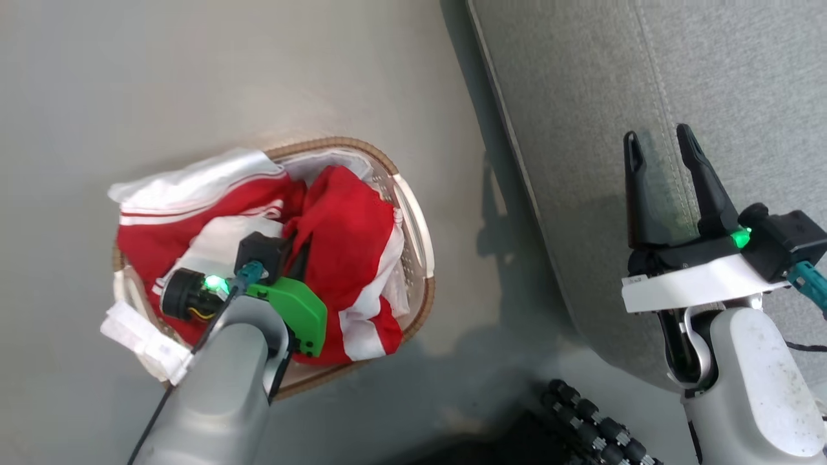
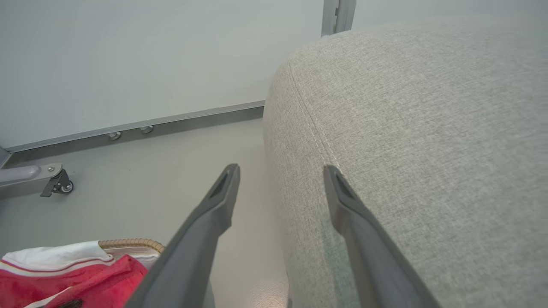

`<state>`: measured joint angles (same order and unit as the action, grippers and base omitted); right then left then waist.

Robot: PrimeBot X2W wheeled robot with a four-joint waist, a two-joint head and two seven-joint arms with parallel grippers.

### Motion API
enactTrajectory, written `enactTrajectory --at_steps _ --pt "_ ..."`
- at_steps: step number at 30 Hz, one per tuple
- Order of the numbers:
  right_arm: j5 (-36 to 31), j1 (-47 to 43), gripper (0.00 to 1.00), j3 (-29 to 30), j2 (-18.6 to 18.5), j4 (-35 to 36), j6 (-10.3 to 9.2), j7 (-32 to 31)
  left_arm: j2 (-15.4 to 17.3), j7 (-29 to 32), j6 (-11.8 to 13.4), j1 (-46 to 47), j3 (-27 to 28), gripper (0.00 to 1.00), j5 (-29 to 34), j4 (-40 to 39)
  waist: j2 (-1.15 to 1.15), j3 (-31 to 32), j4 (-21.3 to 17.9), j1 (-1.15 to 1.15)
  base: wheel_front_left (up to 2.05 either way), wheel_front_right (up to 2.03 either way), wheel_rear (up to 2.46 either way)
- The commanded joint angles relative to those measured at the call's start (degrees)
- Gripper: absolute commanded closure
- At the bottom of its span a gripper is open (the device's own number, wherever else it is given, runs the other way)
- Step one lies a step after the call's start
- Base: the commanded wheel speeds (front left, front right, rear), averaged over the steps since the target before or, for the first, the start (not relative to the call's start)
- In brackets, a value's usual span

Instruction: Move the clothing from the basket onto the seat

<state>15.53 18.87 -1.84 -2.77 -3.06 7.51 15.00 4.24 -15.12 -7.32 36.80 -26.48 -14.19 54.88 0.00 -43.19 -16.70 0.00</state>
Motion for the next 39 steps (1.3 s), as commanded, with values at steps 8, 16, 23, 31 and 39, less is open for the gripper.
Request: enactTrajectory --at_steps 8,16,23,31,39 --pt "-4.36 -4.20 0.00 2.52 -0.23 -1.57 -0.04 0.28 -0.27 -0.06 -0.19 -7.96 -2.88 1.00 -3.23 -11.49 0.00 14.94 7.47 0.00 0.00 0.00 0.00" --pt "-6.84 -8.88 0.00 2.87 -0.23 -3.09 -0.05 0.28 1.81 -0.05 -0.21 -10.95 -5.75 1.00 -4.11 -20.02 0.00 26.87 11.17 0.00 0.00 0.00 0.00" --pt "-7.68 -13.58 0.00 2.07 -0.23 -4.30 -0.05 0.28 5.27 -0.06 -0.21 -8.26 -8.48 1.00 -3.43 -25.88 0.00 35.95 12.36 0.00 0.00 0.00 0.00" --pt "-7.67 -17.09 0.00 1.02 -0.23 -4.74 -0.05 0.28 9.16 -0.06 -0.20 -2.23 -12.14 1.00 -4.05 -29.84 0.00 42.05 12.55 0.00 0.00 0.00 0.00" --pt "-7.73 -17.06 0.00 -1.69 -0.23 -4.26 -0.05 0.28 11.85 1.01 -0.14 6.12 -15.21 1.00 -4.91 -32.40 0.00 43.67 12.51 0.00 0.00 0.00 0.00"
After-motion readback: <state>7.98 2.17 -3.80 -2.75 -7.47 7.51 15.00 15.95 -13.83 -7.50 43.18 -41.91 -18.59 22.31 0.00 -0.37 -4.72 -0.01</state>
